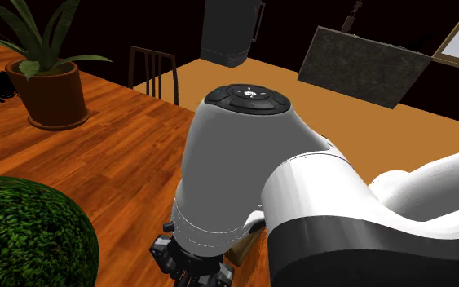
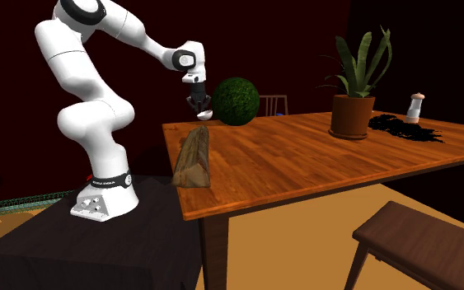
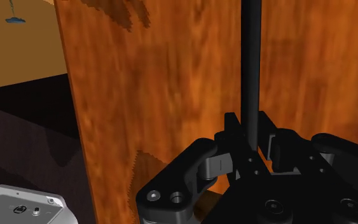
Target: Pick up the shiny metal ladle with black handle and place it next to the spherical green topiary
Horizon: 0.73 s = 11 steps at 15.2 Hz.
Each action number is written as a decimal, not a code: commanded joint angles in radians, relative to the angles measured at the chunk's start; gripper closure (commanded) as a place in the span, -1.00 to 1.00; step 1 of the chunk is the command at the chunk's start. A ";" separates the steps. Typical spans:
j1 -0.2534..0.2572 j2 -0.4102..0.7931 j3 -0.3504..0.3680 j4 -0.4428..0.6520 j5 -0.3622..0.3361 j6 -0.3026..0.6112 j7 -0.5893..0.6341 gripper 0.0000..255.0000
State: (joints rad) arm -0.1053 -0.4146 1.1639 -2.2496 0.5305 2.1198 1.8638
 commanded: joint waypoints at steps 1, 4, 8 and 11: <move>-0.010 0.012 0.022 -0.018 0.000 0.031 0.000 1.00; -0.032 0.034 0.060 -0.041 -0.003 0.077 0.003 1.00; -0.072 0.070 0.122 -0.069 -0.014 0.142 0.011 1.00; -0.115 0.101 0.179 -0.088 -0.027 0.192 0.020 1.00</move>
State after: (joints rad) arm -0.2013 -0.3276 1.3201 -2.3289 0.5099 2.2906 1.8814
